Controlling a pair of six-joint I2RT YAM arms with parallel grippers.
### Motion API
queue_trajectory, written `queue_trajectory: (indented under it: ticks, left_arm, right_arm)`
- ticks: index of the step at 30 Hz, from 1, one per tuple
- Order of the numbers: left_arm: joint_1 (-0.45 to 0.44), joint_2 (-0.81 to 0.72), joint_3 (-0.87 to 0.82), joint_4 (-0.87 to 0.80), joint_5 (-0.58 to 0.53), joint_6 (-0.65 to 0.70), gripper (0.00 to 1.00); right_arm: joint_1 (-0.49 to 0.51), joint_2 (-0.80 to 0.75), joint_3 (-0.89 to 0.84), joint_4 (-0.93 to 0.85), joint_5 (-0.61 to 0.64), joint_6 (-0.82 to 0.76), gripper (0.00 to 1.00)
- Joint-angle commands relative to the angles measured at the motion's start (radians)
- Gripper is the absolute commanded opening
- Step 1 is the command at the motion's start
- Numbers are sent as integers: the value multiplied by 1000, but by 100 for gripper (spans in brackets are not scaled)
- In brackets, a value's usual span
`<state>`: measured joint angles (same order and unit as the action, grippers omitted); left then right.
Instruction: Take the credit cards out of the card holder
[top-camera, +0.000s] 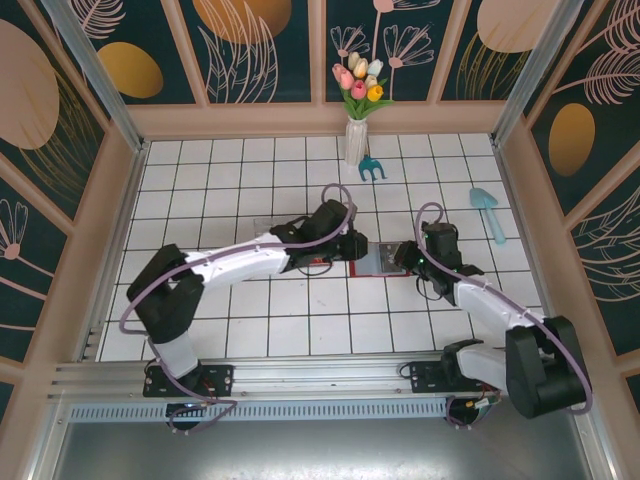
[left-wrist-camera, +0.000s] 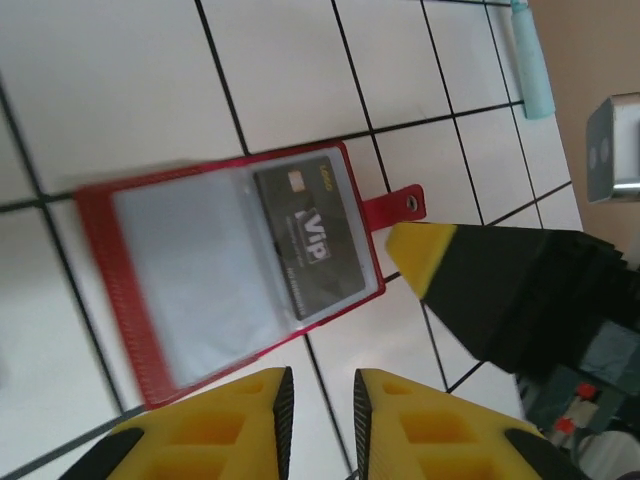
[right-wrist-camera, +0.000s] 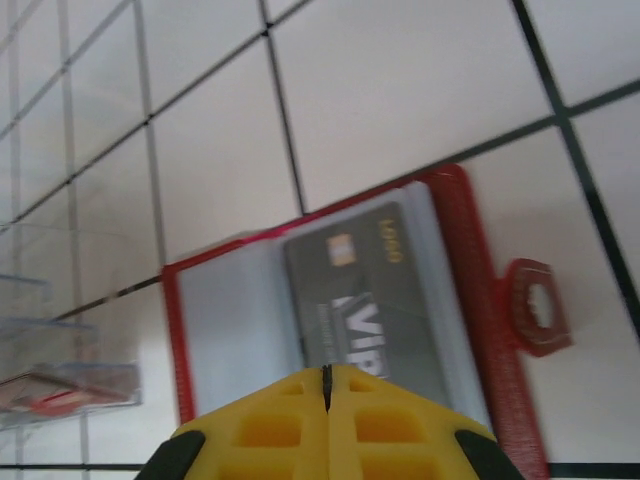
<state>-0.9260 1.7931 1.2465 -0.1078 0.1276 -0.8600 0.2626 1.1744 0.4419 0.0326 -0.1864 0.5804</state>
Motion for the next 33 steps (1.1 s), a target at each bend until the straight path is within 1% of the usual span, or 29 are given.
queue_trajectory:
  ticks: [1, 3, 5, 10, 19, 24, 28, 33]
  left_arm:
    - [-8, 45, 49, 44, 11, -133, 25]
    - [-21, 61, 39, 84, 8, -172, 30]
    - [-25, 86, 42, 91, 7, -211, 37]
    - [-26, 157, 60, 102, 32, -247, 35]
    - [-26, 274, 138, 88, 62, -266, 33]
    - [-26, 298, 155, 87, 58, -266, 33]
    - [-26, 303, 160, 86, 53, -268, 29]
    - [-27, 319, 166, 90, 56, -274, 28]
  right_arm:
    - [-18, 24, -16, 11, 41, -1, 6]
    - [-27, 40, -20, 20, 45, -2, 5]
    - [-34, 66, -21, 31, 33, -7, 5]
    - [-49, 134, -17, 54, 21, -17, 4]
    - [-50, 162, -8, 66, 10, -26, 3]
    - [-51, 138, 0, 61, 0, -33, 4]
    - [-48, 109, 9, 64, -21, -40, 3]
    - [-48, 145, 43, 55, -34, -47, 3]
